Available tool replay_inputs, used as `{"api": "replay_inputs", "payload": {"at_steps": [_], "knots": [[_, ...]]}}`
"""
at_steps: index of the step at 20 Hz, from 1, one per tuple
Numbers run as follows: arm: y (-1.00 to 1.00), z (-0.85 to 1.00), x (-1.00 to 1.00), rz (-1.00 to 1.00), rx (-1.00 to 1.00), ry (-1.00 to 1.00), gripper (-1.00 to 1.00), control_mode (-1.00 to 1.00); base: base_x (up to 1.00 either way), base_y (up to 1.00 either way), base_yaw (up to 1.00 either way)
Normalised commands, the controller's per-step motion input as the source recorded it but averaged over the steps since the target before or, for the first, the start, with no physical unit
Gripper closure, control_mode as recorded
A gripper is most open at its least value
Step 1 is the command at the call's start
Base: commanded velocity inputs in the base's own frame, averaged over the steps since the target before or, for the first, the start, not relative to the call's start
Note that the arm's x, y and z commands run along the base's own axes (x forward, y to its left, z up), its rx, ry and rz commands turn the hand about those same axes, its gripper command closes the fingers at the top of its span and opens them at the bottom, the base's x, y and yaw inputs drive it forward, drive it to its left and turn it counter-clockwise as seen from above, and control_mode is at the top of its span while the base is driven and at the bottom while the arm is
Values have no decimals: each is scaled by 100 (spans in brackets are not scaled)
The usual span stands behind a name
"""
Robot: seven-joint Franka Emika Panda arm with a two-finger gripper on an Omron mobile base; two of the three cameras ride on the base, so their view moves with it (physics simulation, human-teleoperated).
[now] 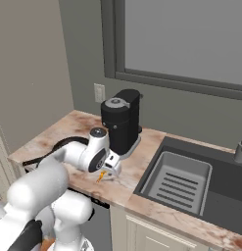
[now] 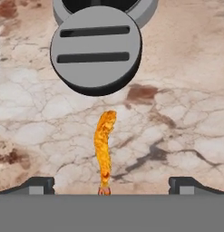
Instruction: Retrieve the pan from the cabinet, then place the raw meat into the pan to avoid contamination.
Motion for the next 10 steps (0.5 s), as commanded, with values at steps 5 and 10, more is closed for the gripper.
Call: {"api": "replay_inputs", "payload": {"at_steps": [5,10], "knots": [[0,-19,9,3,0,0,-100,-100,0,0,0],[0,-17,10,2,0,0,-100,-100,0,0,0]]}}
